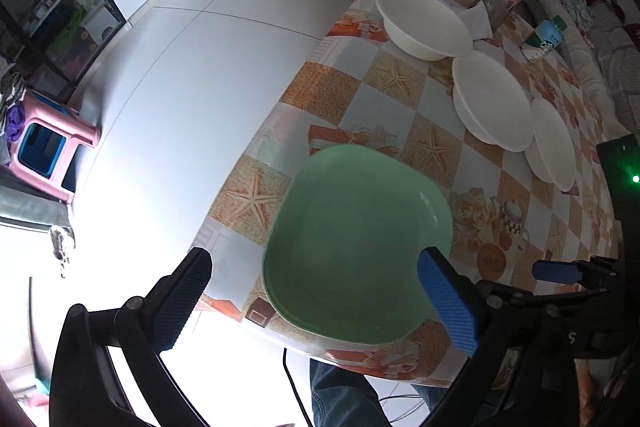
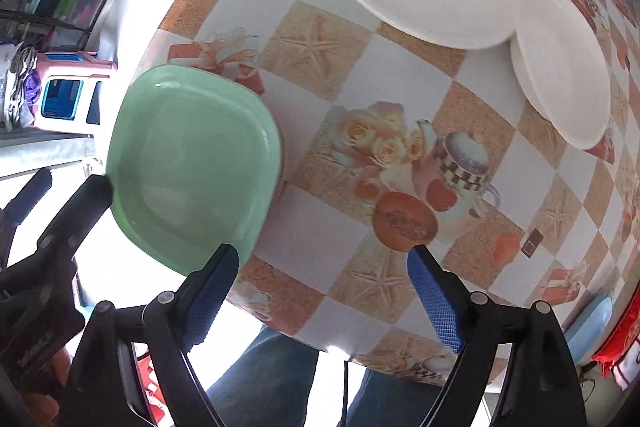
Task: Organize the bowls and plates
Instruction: 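Move both grippers toward the light blue plate by the sofa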
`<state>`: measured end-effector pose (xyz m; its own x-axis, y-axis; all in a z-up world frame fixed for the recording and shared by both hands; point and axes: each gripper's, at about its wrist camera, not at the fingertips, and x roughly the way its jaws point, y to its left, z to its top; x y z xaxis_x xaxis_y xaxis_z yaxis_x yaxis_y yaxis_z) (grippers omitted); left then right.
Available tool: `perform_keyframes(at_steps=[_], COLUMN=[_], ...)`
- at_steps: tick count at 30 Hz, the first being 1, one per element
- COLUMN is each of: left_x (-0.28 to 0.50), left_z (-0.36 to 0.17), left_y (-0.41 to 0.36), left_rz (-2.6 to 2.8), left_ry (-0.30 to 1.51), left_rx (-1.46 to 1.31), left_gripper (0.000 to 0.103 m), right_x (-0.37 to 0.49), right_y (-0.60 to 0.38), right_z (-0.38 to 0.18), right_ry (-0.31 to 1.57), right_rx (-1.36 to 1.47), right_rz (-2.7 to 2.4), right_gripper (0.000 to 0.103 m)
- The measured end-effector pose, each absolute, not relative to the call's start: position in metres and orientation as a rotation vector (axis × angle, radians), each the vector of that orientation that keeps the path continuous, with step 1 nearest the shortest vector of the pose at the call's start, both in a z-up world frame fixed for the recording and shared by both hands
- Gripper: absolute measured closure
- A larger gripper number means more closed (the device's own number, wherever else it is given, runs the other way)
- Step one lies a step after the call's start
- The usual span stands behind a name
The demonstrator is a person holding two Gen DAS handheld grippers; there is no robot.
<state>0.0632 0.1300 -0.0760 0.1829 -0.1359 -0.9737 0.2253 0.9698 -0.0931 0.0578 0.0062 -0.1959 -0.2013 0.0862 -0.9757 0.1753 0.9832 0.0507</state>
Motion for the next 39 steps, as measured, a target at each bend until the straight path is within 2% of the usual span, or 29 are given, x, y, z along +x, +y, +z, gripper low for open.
perform_keyframes(at_steps=[4, 18, 31, 39], left_x=[0.044, 0.015, 0.006, -0.034], left_z=[-0.078, -0.069, -0.044, -0.043], left_y=[0.118, 0.069, 0.063, 0.037], left_rz=[-0.306, -0.457, -0.429, -0.350], left_ry=[1.393, 1.350, 1.295, 1.323], left_rx=[0.028, 0.169, 0.224, 0.195], left_gripper=[0.000, 0.000, 0.000, 0.000], right_x=[0.031, -0.047, -0.052, -0.046], right_y=[-0.038, -0.158, -0.207, -0.232], right_z=[-0.185, -0.175, -0.145, -0.105], right_ry=[1.759, 1.807, 1.833, 1.749], right_rx=[0.254, 0.349, 0.338, 0.285], right_rz=[-0.211, -0.495, -0.479, -0.338], right_gripper=[0.015, 0.016, 0.015, 0.016])
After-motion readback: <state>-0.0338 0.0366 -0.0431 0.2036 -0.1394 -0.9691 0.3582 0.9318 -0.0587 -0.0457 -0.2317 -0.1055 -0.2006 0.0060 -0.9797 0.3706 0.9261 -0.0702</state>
